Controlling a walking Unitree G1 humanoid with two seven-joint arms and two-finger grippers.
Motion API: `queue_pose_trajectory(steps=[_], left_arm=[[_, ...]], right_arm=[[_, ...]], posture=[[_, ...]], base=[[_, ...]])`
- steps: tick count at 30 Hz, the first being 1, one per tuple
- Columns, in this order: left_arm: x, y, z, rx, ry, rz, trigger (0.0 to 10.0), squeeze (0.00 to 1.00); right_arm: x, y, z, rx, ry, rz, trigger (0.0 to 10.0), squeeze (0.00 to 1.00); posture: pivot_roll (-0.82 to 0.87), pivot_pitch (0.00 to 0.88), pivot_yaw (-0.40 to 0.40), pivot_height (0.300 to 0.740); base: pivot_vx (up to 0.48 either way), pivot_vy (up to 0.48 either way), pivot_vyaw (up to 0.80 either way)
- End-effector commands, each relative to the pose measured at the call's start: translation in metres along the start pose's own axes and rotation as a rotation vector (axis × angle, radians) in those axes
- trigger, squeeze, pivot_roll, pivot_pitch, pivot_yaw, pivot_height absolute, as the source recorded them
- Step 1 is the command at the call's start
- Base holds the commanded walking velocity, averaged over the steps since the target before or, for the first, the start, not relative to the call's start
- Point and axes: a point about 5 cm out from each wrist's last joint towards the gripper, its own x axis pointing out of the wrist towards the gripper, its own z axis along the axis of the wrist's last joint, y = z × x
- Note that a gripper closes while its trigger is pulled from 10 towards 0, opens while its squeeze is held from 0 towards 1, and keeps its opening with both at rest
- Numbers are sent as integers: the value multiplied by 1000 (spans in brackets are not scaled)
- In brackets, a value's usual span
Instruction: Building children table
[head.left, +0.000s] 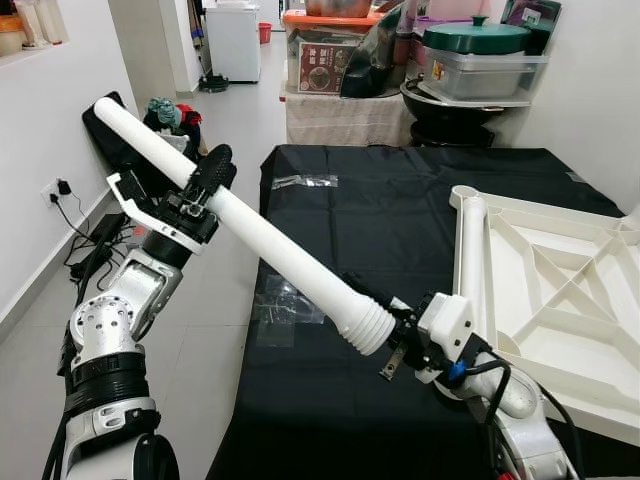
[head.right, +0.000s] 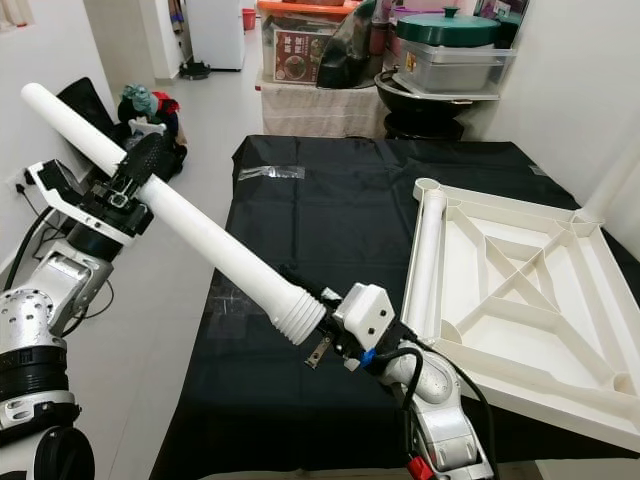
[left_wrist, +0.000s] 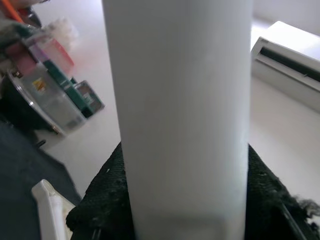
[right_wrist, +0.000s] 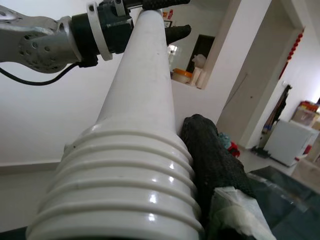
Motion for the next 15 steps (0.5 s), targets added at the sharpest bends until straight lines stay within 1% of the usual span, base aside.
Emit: queue_pose_trajectory(steps=[1,2,3,4,7,9,10,11,12,13,15], left_arm=[[4,-8,-30,-50,128,-47,0,0],[3,-9,-34,-60,137,-47,0,0],[3,-9,-34,-60,137,-47,0,0],[3,-9,-35,-61,144,-43,0,0],[3,-9,-35,-61,144,-43,0,0],[4,-9,-34,-52,153,-38,0,0],[4,-9,-33,-44,158,-28,0,0],[5,-9,-33,-38,162,-19,196,0],[5,-9,-33,-38,162,-19,196,0],[5,-8,-34,-35,164,-13,235,0],[5,-8,-34,-33,166,-9,353,0]], right_arm=[[-5,-25,-10,-31,81,-211,0,0],[-5,-28,-9,-54,81,-234,4706,0],[-5,-28,-9,-54,81,-234,4706,0],[-4,-31,-11,-76,90,-267,10000,0],[-4,-31,-11,-76,90,-267,10000,0],[-5,-31,-13,-83,109,-272,10000,0],[-6,-33,-17,-51,112,-278,10000,0],[-7,-36,-20,-27,121,-301,10000,275],[-7,-36,-20,-27,121,-301,10000,275],[-9,-38,-21,-4,124,-312,10000,1000],[-10,-40,-22,8,124,-320,10000,1000]], posture=[[40,0,-37,740],[42,0,-38,740],[42,0,-38,740],[43,0,-39,740],[43,0,-39,740],[42,0,-39,740],[42,0,-39,740],[40,0,-38,740],[40,0,-38,740],[40,0,-38,740],[38,0,-37,740]], base=[[0,0,0],[0,0,0],[0,0,0],[0,0,0],[0,0,0],[0,0,0],[0,0,0],[0,0,0],[0,0,0],[0,0,0],[0,0,0]])
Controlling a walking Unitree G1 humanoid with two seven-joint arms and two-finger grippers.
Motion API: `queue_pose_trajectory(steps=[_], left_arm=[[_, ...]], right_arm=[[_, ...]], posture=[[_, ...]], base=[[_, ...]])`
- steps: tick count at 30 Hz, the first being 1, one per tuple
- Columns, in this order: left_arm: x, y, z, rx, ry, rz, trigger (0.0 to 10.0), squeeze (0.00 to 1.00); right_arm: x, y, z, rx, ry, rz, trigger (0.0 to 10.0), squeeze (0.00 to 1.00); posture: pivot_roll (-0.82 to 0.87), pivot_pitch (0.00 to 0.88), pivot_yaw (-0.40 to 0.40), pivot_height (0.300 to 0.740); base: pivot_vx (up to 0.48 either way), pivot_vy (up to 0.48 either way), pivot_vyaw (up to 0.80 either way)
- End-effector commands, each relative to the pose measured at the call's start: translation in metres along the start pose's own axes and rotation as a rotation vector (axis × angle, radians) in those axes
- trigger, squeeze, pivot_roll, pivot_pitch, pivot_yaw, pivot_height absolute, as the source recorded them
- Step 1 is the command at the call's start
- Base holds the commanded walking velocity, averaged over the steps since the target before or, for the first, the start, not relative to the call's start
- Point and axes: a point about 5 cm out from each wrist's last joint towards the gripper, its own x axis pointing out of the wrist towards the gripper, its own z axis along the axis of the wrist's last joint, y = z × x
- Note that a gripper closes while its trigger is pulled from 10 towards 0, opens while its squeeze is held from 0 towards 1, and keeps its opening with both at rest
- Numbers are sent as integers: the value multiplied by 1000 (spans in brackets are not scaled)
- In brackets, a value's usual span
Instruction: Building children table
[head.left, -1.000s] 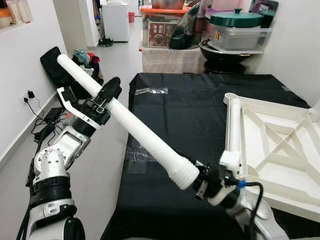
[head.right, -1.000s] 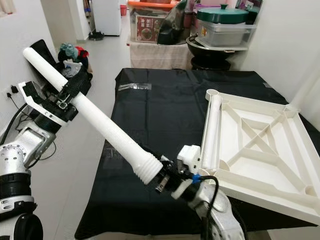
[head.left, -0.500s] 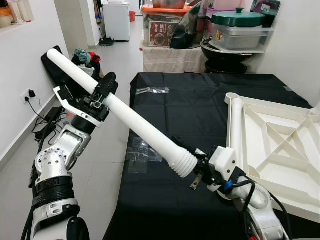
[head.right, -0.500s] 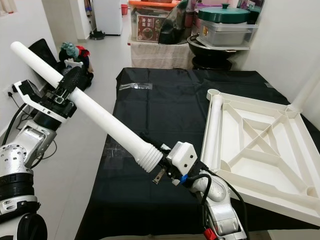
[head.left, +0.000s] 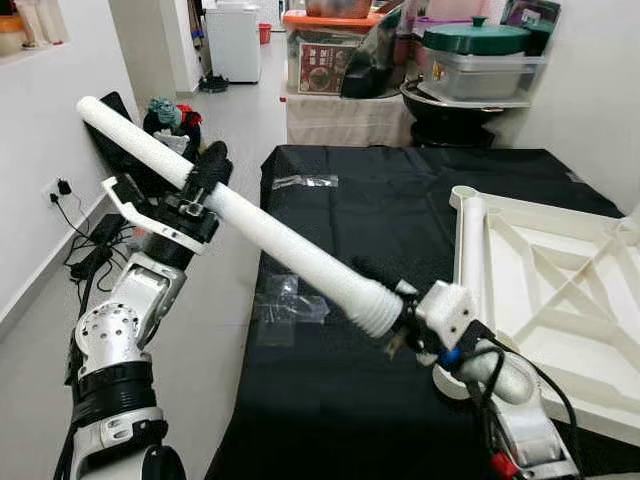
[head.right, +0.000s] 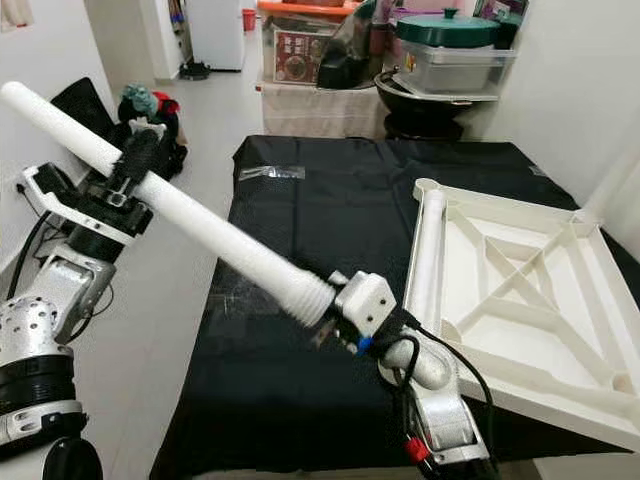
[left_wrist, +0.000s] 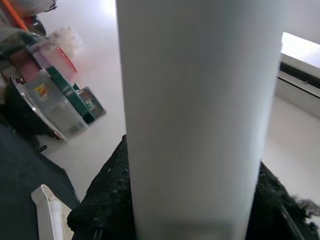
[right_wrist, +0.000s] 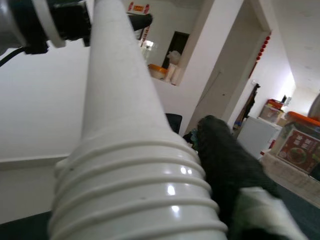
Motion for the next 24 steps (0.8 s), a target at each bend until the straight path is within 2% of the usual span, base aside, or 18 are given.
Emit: queue_pose_trajectory(steps=[1,3,4,5,6,7,8,10,12,14,16,17,23,24], left_arm=[[6,-6,-24,-8,138,-32,510,0],[6,-6,-24,-9,139,-29,471,0],[5,-6,-24,-6,143,-25,2627,0],[5,-6,-24,-6,143,-25,2627,0],[5,-6,-24,-4,147,-21,3725,0],[5,-6,-24,-4,147,-21,3725,0],[5,-5,-22,9,154,-16,4667,0],[5,-5,-20,12,154,-15,4667,0],[5,-5,-16,24,146,-14,4471,0],[5,-5,-16,24,146,-14,4471,0],[6,-4,-13,32,134,-11,4275,0],[6,-4,-12,36,129,-7,4588,0],[5,-2,-9,42,112,0,4667,0],[5,-2,-6,45,94,6,4471,0]], right_arm=[[-10,-23,-15,50,108,-200,10000,1000],[-10,-24,-15,30,108,-196,10000,1000],[-10,-26,-13,-7,104,-189,10000,1000],[-10,-26,-13,-7,104,-189,10000,1000],[-11,-27,-10,-44,94,-172,10000,1000],[-11,-27,-10,-44,94,-172,10000,1000],[-15,-32,-5,-152,104,-89,10000,1000],[-17,-34,-3,-184,112,-57,10000,1000],[-27,-39,-3,-249,177,46,10000,1000],[-27,-39,-3,-249,177,46,10000,1000],[-43,-45,-3,-307,257,165,10000,1000],[-50,-50,0,-338,273,193,10000,1000],[-57,-57,11,-385,242,194,10000,1000],[-62,-60,14,-390,225,166,10000,894]], posture=[[37,0,-38,740],[36,0,-37,740],[36,0,-36,740],[36,0,-36,740],[36,0,-36,740],[36,0,-36,740],[33,0,-37,740],[33,0,-37,740],[32,0,-38,740],[32,0,-38,740],[20,0,-40,740],[19,0,-41,740],[13,0,-42,740],[12,0,-42,740]], base=[[0,0,0],[0,0,0],[0,0,0],[0,0,0],[0,0,0],[0,0,0],[0,0,0],[0,0,0],[0,0,0],[0,0,0],[0,0,0],[0,0,0],[0,0,0],[0,0,0]])
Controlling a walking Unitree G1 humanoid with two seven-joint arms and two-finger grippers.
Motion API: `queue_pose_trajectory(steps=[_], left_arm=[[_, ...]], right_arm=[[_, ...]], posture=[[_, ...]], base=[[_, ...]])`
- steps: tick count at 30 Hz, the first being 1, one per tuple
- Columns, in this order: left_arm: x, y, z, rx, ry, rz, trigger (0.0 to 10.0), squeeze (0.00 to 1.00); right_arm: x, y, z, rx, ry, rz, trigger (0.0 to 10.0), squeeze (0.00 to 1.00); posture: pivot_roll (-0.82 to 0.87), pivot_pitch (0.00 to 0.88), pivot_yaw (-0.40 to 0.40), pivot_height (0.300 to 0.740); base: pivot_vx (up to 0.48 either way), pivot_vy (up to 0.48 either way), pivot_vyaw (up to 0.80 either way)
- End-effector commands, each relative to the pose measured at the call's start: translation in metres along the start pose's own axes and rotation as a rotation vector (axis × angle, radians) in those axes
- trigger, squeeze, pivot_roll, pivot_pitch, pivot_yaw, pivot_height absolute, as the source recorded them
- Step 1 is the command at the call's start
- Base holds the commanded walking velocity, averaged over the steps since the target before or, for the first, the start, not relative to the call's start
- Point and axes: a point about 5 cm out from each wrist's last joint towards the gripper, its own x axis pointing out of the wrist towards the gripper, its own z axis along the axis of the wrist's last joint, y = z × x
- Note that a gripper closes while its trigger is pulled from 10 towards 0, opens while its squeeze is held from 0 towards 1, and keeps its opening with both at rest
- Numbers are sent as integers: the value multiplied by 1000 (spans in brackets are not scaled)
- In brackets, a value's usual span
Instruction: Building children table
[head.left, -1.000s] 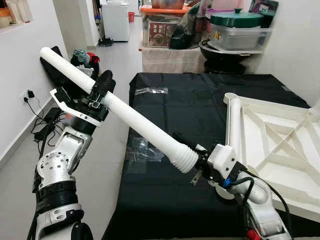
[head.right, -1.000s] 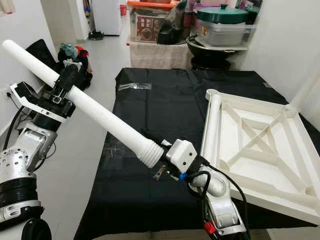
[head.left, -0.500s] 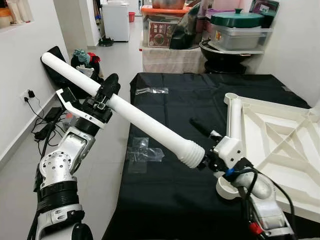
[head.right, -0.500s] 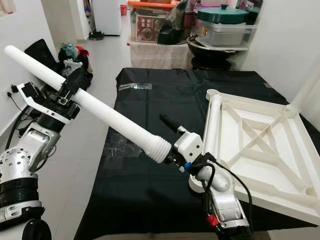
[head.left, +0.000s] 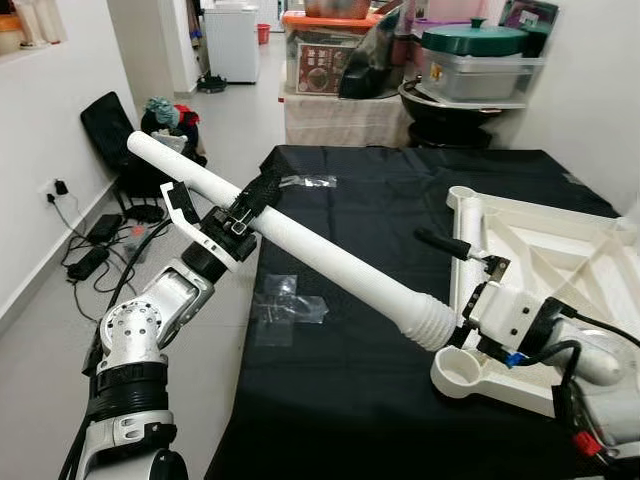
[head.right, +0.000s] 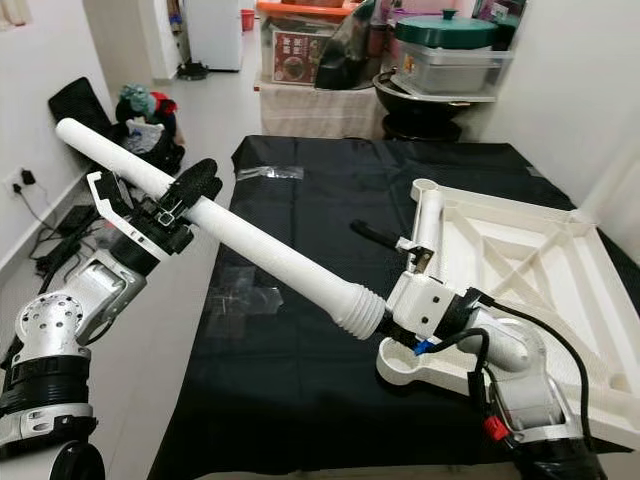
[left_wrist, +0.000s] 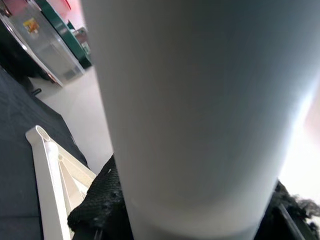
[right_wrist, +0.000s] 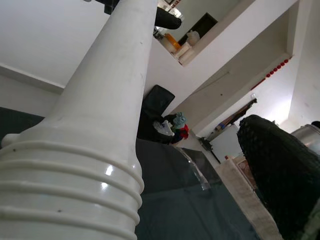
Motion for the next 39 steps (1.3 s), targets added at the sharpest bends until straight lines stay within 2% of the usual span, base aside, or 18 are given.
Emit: queue_pose_trajectory(steps=[1,2,4,9,10,12,13,16,17,19,20,23,26,30,32,34,35,39], left_arm=[[-6,-6,24,67,-96,-9,4314,0],[-6,-6,24,67,-96,-9,4314,0],[-8,-3,31,72,-133,13,4039,0],[-7,-3,37,78,-158,28,4588,0],[-7,-2,41,84,-177,41,5059,0],[-7,-2,41,84,-177,41,5059,0],[-8,0,48,84,-208,63,6039,0],[-8,1,53,82,-230,77,7647,0],[-10,3,55,96,-225,87,8863,0],[-11,3,56,113,-212,91,8863,0],[-13,4,55,149,-186,98,10000,0],[-13,4,55,175,-170,102,10000,0],[-5,5,51,293,-116,117,10000,0],[-2,5,49,333,-95,122,10000,0],[12,7,39,473,-23,143,10000,0],[12,7,39,473,-23,143,10000,0],[26,5,28,581,32,137,10000,0],[39,-1,16,630,73,88,10000,0]], right_arm=[[-26,-5,-14,11,107,-62,10000,773],[-26,-5,-14,11,107,-62,10000,773],[-35,-8,-18,49,112,-203,10000,565],[-38,-9,-21,99,112,-314,10000,478],[-40,-11,-22,125,109,-374,10000,157],[-40,-11,-22,125,109,-374,10000,157],[-40,-11,-23,160,101,-421,10000,0],[-41,-10,-24,183,96,-448,10000,0],[-43,-6,-26,165,131,-390,10000,0],[-45,-3,-28,150,159,-340,10000,0],[-51,-7,-32,111,216,-316,10000,0],[-59,-20,-37,76,278,-309,10000,0],[-62,-65,-31,125,318,-356,10000,0],[-57,-74,-26,166,310,-350,10000,0],[-25,-78,-13,300,291,-321,10000,0],[-25,-78,-13,300,291,-321,10000,0],[12,-61,-2,355,313,-232,10000,0],[47,-32,12,329,272,-105,10000,0]], posture=[[12,0,-42,740],[12,0,-42,740],[10,0,-37,740],[10,0,-39,740],[9,0,-37,740],[9,0,-37,740],[11,0,-39,740],[11,0,-39,740],[10,0,-39,740],[10,0,-39,740],[9,0,-39,740],[4,0,-41,740],[0,0,-37,740],[0,0,-37,740],[3,0,-37,740],[3,0,-37,740],[8,0,-35,740],[10,0,-33,740]], base=[[0,0,0],[0,0,0],[0,0,0],[0,0,0],[0,0,0],[0,0,0],[0,0,0],[0,0,0],[0,0,0],[0,0,0],[0,0,0],[0,0,0],[0,0,0],[0,0,0],[0,0,0],[0,0,0],[0,0,0],[0,0,0]])
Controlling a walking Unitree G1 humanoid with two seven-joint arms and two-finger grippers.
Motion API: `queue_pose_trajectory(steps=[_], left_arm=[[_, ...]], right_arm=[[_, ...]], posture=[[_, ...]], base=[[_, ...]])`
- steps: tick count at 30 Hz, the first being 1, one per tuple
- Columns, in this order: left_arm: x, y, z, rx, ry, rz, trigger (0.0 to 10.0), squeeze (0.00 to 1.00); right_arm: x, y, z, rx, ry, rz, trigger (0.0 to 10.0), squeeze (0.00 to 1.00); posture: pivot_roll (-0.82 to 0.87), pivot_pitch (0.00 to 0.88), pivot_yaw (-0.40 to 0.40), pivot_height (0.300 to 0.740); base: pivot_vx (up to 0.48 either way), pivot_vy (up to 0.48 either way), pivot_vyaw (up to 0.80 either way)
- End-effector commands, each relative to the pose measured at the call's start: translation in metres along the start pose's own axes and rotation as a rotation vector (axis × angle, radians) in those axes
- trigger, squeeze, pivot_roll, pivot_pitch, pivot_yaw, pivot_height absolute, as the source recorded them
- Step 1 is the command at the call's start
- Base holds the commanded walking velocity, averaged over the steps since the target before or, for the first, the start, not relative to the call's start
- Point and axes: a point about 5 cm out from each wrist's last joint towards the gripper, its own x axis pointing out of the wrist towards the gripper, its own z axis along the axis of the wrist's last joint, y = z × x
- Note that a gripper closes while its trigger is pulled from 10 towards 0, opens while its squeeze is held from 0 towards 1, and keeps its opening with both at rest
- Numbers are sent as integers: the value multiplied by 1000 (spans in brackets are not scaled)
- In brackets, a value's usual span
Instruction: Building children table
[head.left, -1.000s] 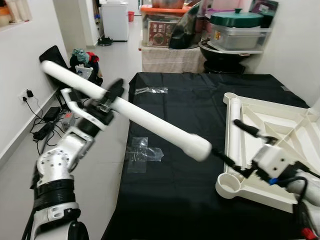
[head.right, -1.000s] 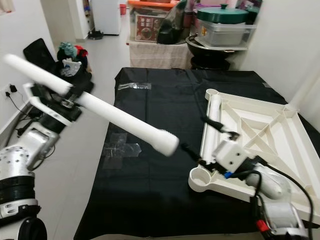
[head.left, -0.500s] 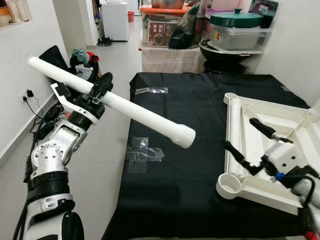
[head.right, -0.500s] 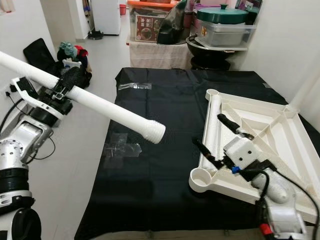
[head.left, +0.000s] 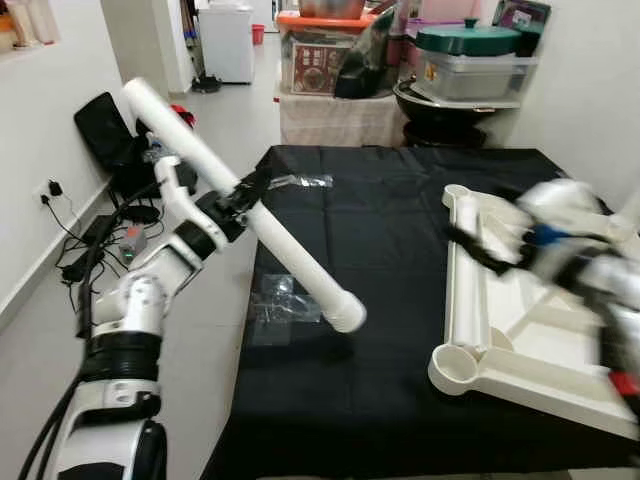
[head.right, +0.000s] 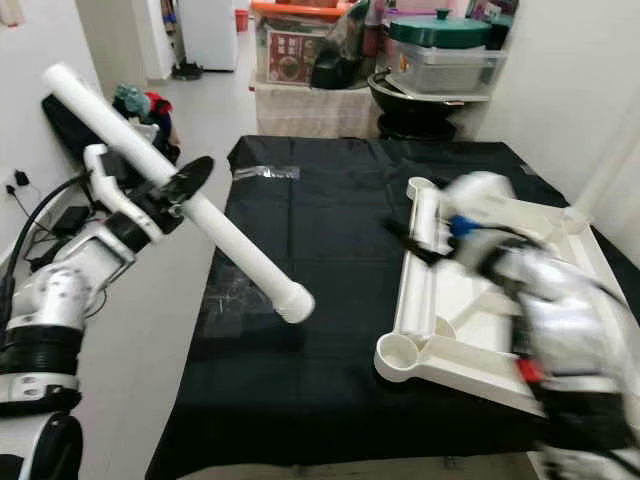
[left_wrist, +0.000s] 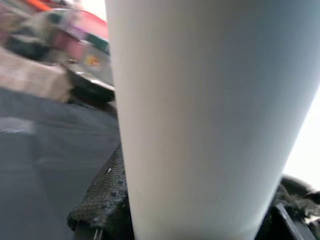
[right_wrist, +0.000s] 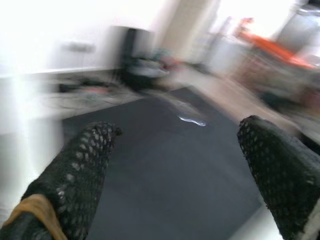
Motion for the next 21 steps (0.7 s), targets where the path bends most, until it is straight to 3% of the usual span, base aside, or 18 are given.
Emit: queue_pose_trajectory(steps=[1,3,9,12,14,17,21], left_arm=[[0,-1,5,38,-13,-11,10000,0],[4,-7,5,54,5,-62,10000,0],[7,-14,5,68,26,-119,10000,0],[10,-26,4,125,75,-250,10000,0],[10,-28,3,133,83,-270,10000,0],[10,-33,4,152,101,-329,10000,0],[12,-39,3,159,120,-385,10000,0]], right_arm=[[0,2,-1,-16,26,12,10000,0],[9,13,3,64,-23,64,10000,0],[14,18,4,85,-49,82,10000,0],[16,24,6,145,-55,132,10000,0],[16,26,7,171,-48,160,10000,0],[11,35,6,269,-34,311,10000,0],[10,44,3,296,-19,380,10000,0]], posture=[[10,0,-33,740],[6,0,-29,740],[10,0,-29,740],[17,0,-33,740],[17,0,-33,740],[17,0,-31,740],[18,0,-30,740]], base=[[0,0,0],[0,0,0],[0,0,0],[0,0,0],[0,0,0],[0,0,0],[0,0,0]])
